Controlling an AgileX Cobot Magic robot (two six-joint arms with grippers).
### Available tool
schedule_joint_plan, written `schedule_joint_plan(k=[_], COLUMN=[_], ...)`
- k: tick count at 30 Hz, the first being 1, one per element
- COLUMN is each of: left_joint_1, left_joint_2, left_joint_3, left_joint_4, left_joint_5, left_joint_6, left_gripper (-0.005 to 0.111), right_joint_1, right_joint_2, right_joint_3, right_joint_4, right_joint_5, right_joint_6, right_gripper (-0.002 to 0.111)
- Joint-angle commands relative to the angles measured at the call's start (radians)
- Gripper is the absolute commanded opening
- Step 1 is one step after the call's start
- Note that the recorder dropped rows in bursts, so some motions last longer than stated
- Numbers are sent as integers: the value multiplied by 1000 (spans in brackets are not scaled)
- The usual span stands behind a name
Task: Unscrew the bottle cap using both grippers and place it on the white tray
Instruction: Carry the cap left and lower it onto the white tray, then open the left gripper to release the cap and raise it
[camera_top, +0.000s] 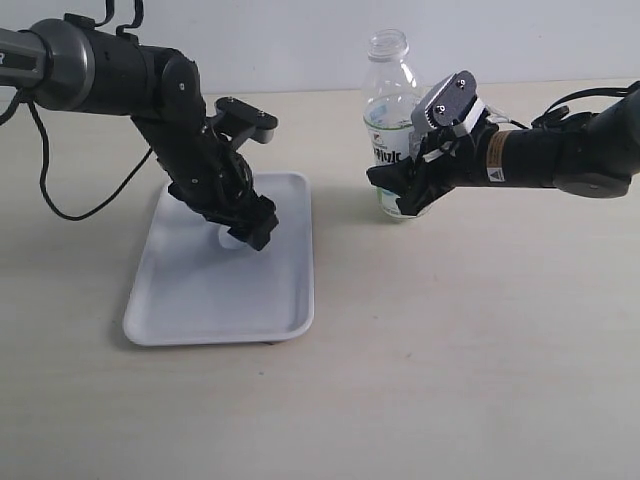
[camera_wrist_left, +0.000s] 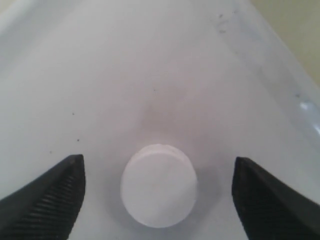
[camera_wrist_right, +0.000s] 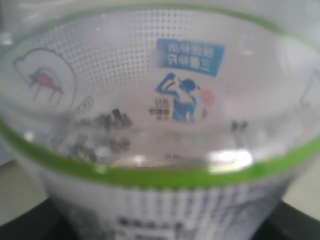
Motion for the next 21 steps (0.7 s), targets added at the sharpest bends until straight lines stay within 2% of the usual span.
schedule_joint_plan(k=[1, 11, 21], left_joint_1=[2, 2, 2], left_joint_2=[-19, -70, -116], left_joint_3=[3, 3, 29], left_joint_4=[-8, -65, -338], left_joint_5=[-28, -23, -26], left_joint_6=[1, 16, 300], left_gripper=[76, 76, 76], right_joint_1=[2, 2, 2], right_joint_2=[7, 7, 7], right_joint_3=[4, 4, 15], right_joint_4=[21, 63, 69], right_joint_5=[35, 33, 28], right_joint_6=[-1, 101, 144], right_gripper=[0, 0, 0])
